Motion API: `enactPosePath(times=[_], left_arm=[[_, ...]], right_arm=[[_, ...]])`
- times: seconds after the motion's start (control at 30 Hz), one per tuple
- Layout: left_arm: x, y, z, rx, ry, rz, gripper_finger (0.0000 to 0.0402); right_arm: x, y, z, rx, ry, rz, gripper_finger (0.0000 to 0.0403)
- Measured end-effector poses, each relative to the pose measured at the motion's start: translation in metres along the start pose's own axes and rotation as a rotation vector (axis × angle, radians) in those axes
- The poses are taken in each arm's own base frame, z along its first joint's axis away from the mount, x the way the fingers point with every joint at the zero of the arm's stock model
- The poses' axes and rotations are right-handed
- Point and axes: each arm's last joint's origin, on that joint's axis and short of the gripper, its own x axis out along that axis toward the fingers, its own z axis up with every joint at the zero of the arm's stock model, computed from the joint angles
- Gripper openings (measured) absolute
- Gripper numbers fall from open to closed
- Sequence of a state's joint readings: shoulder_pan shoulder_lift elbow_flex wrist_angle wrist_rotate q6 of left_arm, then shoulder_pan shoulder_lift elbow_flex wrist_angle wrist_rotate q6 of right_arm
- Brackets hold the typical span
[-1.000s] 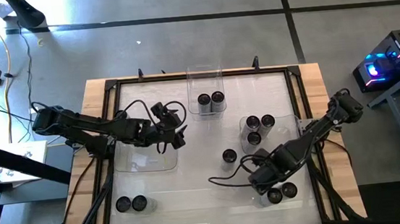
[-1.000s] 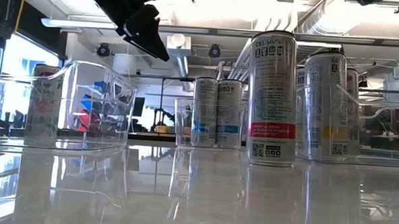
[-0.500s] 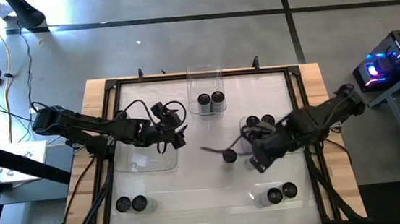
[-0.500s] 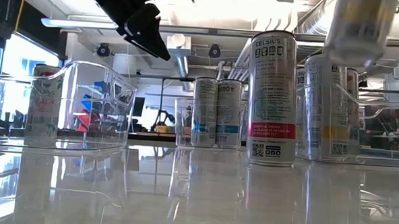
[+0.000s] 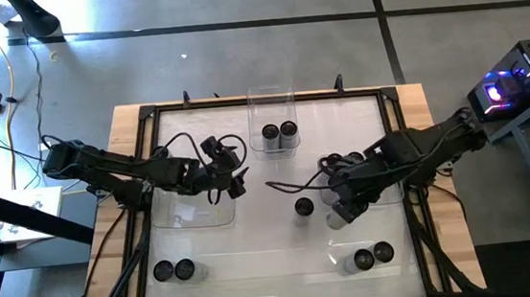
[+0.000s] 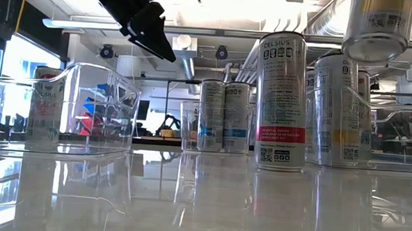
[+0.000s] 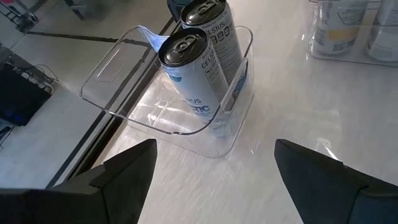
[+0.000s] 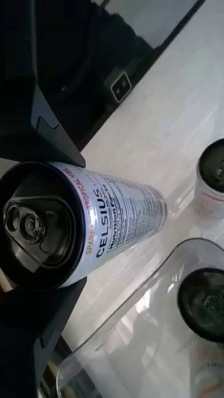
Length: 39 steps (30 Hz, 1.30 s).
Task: Sort soda cans
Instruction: Put the white-yellow soda can into the bottom right transparent bin
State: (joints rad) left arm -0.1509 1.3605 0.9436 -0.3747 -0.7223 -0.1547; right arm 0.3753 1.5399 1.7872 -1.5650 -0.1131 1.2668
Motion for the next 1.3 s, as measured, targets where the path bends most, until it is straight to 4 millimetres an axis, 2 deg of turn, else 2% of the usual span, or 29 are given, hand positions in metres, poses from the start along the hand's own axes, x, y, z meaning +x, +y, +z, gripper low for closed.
enactPosePath(times=[0.33,0.5,0.67,0.9,1.3], left_arm=[[0.0,0.0,0.0,0.003,0.001,-0.002,0.0321],[0.0,0.0,0.0,-0.001,-0.003,-0.003,0.0321],[0.0,0.0,0.001,-0.008,-0.011,-0.005,0.0321],[0.0,-0.001,0.002,-0.01,-0.011,-0.013,0.0321],[0.0,-0.001,0.002,-0.013,-0.014,-0.016,0.0321]], right_arm=[[0.012,-0.057,-0.018,0.153,0.032,-0.078,0.0241],[0.007,-0.073,-0.017,0.179,-0.015,-0.067,0.0241],[0.006,-0.077,-0.004,0.173,-0.092,-0.086,0.0241],[0.014,-0.077,0.018,0.161,-0.093,-0.134,0.0241],[0.058,-0.059,0.057,-0.015,0.054,-0.278,0.0241]])
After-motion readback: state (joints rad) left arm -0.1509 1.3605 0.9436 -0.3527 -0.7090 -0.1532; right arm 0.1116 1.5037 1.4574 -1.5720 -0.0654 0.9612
